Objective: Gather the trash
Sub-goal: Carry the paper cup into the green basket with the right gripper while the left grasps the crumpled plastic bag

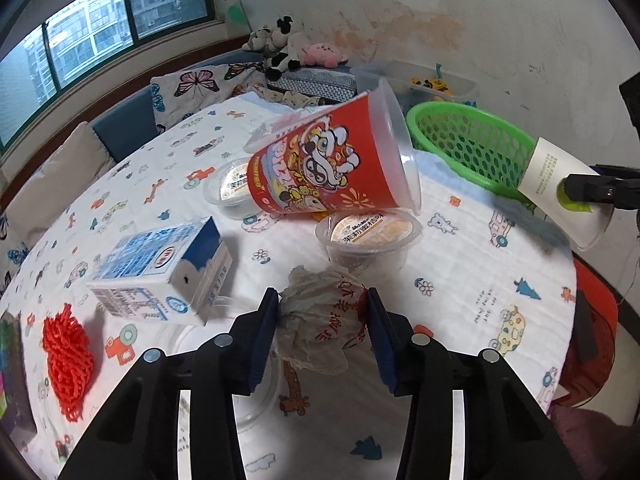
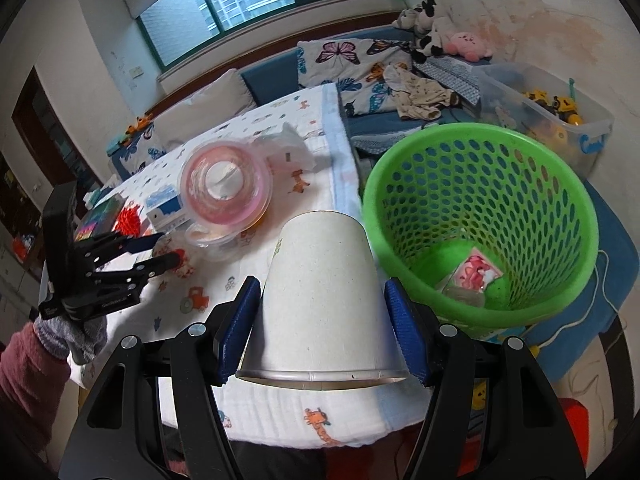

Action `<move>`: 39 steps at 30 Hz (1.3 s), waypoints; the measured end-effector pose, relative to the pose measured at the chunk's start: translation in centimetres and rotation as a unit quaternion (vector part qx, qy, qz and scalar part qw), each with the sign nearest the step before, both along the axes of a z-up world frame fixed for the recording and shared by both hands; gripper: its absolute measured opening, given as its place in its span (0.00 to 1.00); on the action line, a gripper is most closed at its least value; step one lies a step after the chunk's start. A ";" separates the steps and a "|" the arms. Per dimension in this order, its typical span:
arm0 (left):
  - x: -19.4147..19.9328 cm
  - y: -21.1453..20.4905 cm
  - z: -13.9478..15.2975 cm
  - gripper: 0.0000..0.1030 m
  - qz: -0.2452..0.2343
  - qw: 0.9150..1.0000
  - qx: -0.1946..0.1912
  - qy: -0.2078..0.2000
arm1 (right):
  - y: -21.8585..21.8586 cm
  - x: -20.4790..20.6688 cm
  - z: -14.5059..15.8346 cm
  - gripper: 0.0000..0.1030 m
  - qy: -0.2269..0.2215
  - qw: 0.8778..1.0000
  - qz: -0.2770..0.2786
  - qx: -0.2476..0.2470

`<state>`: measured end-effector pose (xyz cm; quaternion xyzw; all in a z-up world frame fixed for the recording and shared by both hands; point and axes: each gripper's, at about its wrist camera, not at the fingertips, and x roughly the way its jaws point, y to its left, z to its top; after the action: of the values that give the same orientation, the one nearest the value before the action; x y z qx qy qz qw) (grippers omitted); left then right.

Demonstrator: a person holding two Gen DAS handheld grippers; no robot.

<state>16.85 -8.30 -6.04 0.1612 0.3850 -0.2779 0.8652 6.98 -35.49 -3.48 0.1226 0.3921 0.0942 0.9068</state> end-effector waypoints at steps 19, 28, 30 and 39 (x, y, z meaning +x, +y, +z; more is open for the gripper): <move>-2.6 1.0 7.0 0.41 0.008 0.996 -0.084 -0.002 | -9.8 3.8 0.3 0.63 -0.025 0.993 -0.114 -0.016; -1.8 -3.3 8.4 0.42 -0.019 0.995 -0.095 -0.001 | -12.3 7.3 -2.5 0.63 -0.002 0.992 -0.126 -0.013; -1.4 -4.4 8.4 0.42 -0.023 0.995 -0.096 0.003 | -12.6 7.9 -2.8 0.63 0.000 0.992 -0.126 -0.004; -0.1 -8.5 8.2 0.42 -0.043 0.995 -0.092 0.011 | -13.8 7.2 -2.0 0.64 -0.013 0.992 -0.125 -0.003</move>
<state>16.78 -16.79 2.19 0.0941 0.3599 -0.3506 0.8595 14.23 -49.30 -5.52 0.1663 0.3625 -0.0192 0.9168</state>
